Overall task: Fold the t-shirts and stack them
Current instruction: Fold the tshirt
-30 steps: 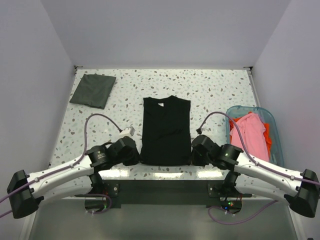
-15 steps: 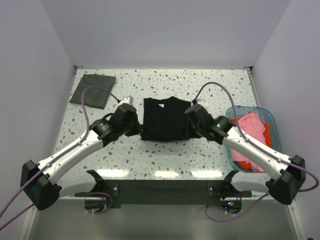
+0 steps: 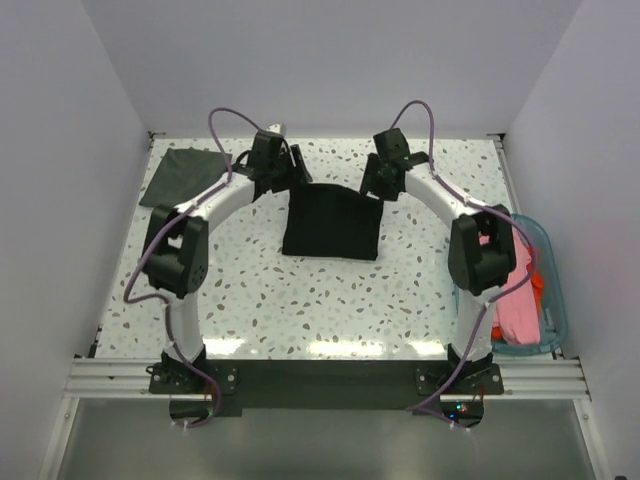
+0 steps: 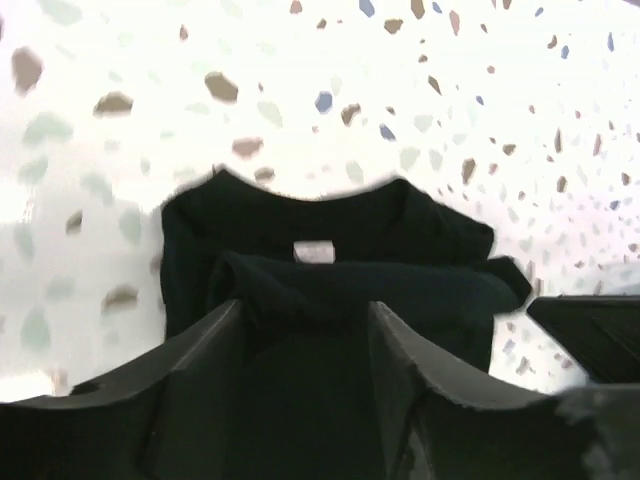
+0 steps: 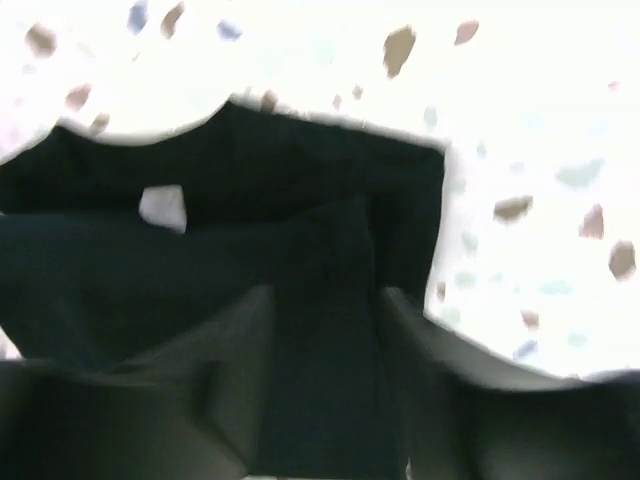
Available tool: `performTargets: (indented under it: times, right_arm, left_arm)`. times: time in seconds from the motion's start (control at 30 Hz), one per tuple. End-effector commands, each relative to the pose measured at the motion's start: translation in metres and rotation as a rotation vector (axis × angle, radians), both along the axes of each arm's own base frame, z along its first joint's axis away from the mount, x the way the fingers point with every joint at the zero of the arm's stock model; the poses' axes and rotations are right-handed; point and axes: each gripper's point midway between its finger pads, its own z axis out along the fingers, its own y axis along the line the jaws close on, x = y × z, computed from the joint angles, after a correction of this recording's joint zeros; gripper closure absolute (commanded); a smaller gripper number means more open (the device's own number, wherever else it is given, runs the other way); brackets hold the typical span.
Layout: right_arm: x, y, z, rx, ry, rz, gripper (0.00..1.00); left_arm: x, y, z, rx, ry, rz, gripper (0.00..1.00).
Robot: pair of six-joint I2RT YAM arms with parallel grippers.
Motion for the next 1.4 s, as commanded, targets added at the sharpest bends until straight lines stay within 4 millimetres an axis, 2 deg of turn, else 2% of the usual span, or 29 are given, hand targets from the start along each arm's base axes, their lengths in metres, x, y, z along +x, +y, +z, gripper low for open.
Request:
performTargets:
  times: [0.0, 0.07, 0.1, 0.17, 0.2, 0.27, 0.3, 0.33, 0.37, 0.4, 0.43, 0.47, 0.5, 0.53, 0.57, 0.6, 0.63, 0.7, 0.77, 0.8, 0.87, 0.93, 0.97, 1.0, 1.07, 1.1, 1.17, 1.3, 1.37]
  right_arm:
    - [0.036, -0.008, -0.012, 0.048, 0.004, 0.004, 0.39]
    - [0.039, -0.012, -0.019, 0.039, 0.02, -0.005, 0.28]
    - [0.038, -0.017, -0.018, 0.025, 0.021, -0.01, 0.24]
    - [0.031, -0.025, -0.007, -0.003, -0.008, -0.019, 0.24]
    - [0.028, -0.026, -0.005, -0.004, -0.02, -0.022, 0.24]
    - [0.018, -0.024, 0.003, 0.01, -0.05, -0.026, 0.25]
    - [0.015, -0.021, 0.006, 0.011, -0.058, -0.022, 0.26]
    - [0.009, -0.011, 0.009, 0.004, -0.063, -0.006, 0.28]
    - [0.006, -0.011, 0.011, -0.029, -0.072, -0.014, 0.29]
    - [0.0, 0.004, 0.016, -0.025, -0.088, 0.016, 0.3]
    - [0.003, 0.013, 0.021, -0.009, -0.12, 0.026, 0.31]
    - [0.003, 0.026, 0.021, 0.025, -0.121, 0.053, 0.36]
    - [0.003, 0.035, 0.022, 0.054, -0.122, 0.072, 0.39]
    - [0.006, 0.042, 0.008, 0.068, -0.094, 0.077, 0.42]
    - [0.012, 0.05, 0.01, 0.093, -0.103, 0.091, 0.45]
    - [0.012, 0.059, 0.004, 0.126, -0.081, 0.119, 0.54]
    - [0.016, 0.063, -0.014, 0.127, -0.056, 0.123, 0.59]
    - [0.02, 0.072, -0.025, 0.163, -0.035, 0.146, 0.7]
    - [0.027, 0.077, -0.042, 0.191, -0.032, 0.158, 0.73]
    - [0.032, 0.074, -0.046, 0.209, -0.032, 0.149, 0.73]
    - [0.042, 0.074, -0.055, 0.247, -0.038, 0.15, 0.73]
    - [0.054, 0.069, -0.057, 0.291, -0.05, 0.138, 0.73]
    - [0.056, 0.067, -0.066, 0.302, -0.032, 0.128, 0.73]
    - [0.062, 0.056, -0.07, 0.323, -0.023, 0.091, 0.73]
    - [0.065, 0.053, -0.082, 0.378, 0.01, 0.078, 0.73]
    - [0.071, 0.041, -0.084, 0.409, 0.022, 0.035, 0.74]
    - [0.074, 0.031, -0.092, 0.489, 0.052, -0.012, 0.74]
    - [0.077, 0.021, -0.106, 0.647, 0.127, -0.087, 0.73]
    - [0.08, 0.016, -0.104, 0.733, 0.13, -0.102, 0.74]
  left_arm:
    - [0.053, -0.021, 0.017, -0.149, -0.164, -0.164, 0.29]
    - [0.064, -0.01, 0.026, -0.139, -0.181, -0.127, 0.25]
    - [0.062, -0.004, 0.04, -0.128, -0.202, -0.111, 0.23]
    - [0.06, 0.013, 0.052, -0.095, -0.23, -0.046, 0.23]
    - [0.052, 0.021, 0.058, -0.088, -0.232, -0.022, 0.25]
    - [0.044, 0.03, 0.055, -0.067, -0.206, 0.028, 0.3]
    - [0.039, 0.033, 0.049, -0.054, -0.184, 0.039, 0.38]
    - [0.033, 0.031, 0.052, -0.05, -0.181, 0.048, 0.42]
    - [0.03, 0.03, 0.05, -0.038, -0.179, 0.054, 0.47]
    - [0.025, 0.025, 0.046, -0.035, -0.171, 0.041, 0.57]
    - [0.018, 0.011, 0.043, -0.033, -0.169, 0.012, 0.62]
    - [0.016, 0.004, 0.039, -0.034, -0.165, -0.004, 0.74]
    - [0.014, -0.003, 0.028, -0.029, -0.146, -0.015, 0.78]
    - [0.01, -0.014, 0.022, -0.035, -0.132, -0.036, 0.83]
    - [0.009, -0.019, 0.016, -0.042, -0.117, -0.049, 0.87]
    - [0.009, -0.024, 0.004, -0.041, -0.096, -0.057, 0.94]
    - [0.009, -0.027, -0.002, -0.042, -0.089, -0.061, 0.95]
    - [0.014, -0.032, -0.015, -0.049, -0.082, -0.071, 0.99]
    - [0.023, -0.037, -0.016, -0.055, -0.1, -0.086, 1.0]
    - [0.027, -0.038, -0.025, -0.048, -0.096, -0.091, 1.0]
    - [0.039, -0.037, -0.026, -0.038, -0.124, -0.088, 0.99]
    - [0.055, -0.029, -0.039, -0.022, -0.144, -0.054, 0.96]
    - [0.06, -0.027, -0.044, -0.019, -0.14, -0.04, 0.94]
    - [0.063, -0.017, -0.063, -0.01, -0.105, -0.016, 0.94]
    - [0.064, -0.006, -0.082, -0.009, -0.055, 0.029, 0.94]
    - [0.065, 0.001, -0.093, -0.011, -0.029, 0.058, 0.95]
    - [0.062, 0.014, -0.109, -0.007, 0.013, 0.105, 0.95]
    - [0.06, 0.022, -0.128, 0.003, 0.052, 0.131, 0.95]
    - [0.058, 0.022, -0.135, 0.0, 0.067, 0.123, 0.95]
